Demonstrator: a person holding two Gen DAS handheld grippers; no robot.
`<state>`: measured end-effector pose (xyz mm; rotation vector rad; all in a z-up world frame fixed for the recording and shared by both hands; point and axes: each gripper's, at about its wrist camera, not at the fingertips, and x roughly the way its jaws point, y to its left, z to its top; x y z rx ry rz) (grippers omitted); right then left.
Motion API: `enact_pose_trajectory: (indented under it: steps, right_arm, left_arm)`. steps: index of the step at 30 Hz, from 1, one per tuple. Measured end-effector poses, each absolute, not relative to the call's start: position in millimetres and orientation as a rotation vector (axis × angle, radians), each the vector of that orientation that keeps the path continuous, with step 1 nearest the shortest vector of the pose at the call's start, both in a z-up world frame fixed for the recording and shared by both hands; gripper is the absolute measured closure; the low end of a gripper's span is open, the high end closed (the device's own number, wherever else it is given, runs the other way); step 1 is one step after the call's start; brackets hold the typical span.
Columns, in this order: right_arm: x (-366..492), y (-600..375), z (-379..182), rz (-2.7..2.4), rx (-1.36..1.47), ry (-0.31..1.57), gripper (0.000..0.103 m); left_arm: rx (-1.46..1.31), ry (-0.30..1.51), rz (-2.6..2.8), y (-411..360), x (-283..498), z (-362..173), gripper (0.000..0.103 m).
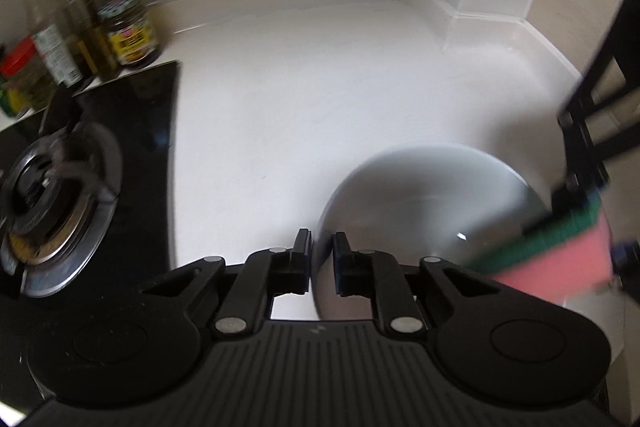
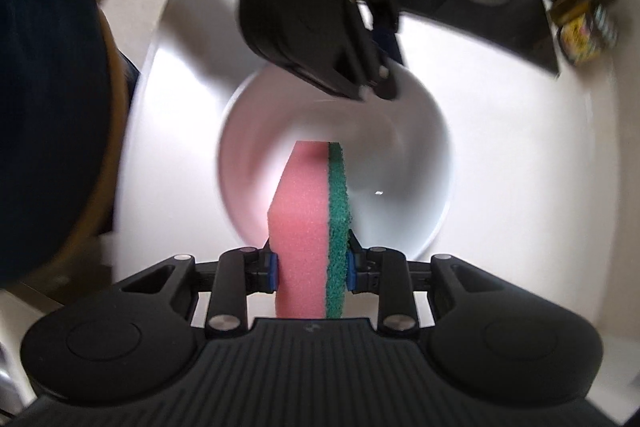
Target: Clean bowl
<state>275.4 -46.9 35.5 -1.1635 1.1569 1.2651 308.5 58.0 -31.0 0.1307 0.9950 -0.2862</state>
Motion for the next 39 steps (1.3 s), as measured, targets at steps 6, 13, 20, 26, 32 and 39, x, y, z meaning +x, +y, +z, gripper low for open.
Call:
enact_pose_trajectory:
  steps: [6,13,20,26,32,39]
  right_arm:
    - [286,-71,55,1.265,-0.701,1.228,0.077]
    - [287,-104,76,1.143,-0.814,1.071,0.077]
    - [282,-74,71,1.209,-1.191,0.867,0.077]
    - [288,-34,47,1.326,-1.451,0.732,0.078]
    - [279,-24,25,1.342,-1.641,0.767,0.078]
    - [263,-29,27,1.345,-1.618,0.922,0.078]
  left_arm:
    - [0.162,0.985,-0.323,51,322,-33,0.074]
    - [0.065,1.101,-0.343,69,340,-27,0.087]
    - [-0.076,1.216,-0.291,89,320,-32,0.089]
    - [-0.182,1.288,-0.236,100,298,-40,0.086]
    - [-0.097,1.188,-0.215,97,291,-35,0.085]
    - [-0.002,1.102,-0.237,95,304,-32,0.091]
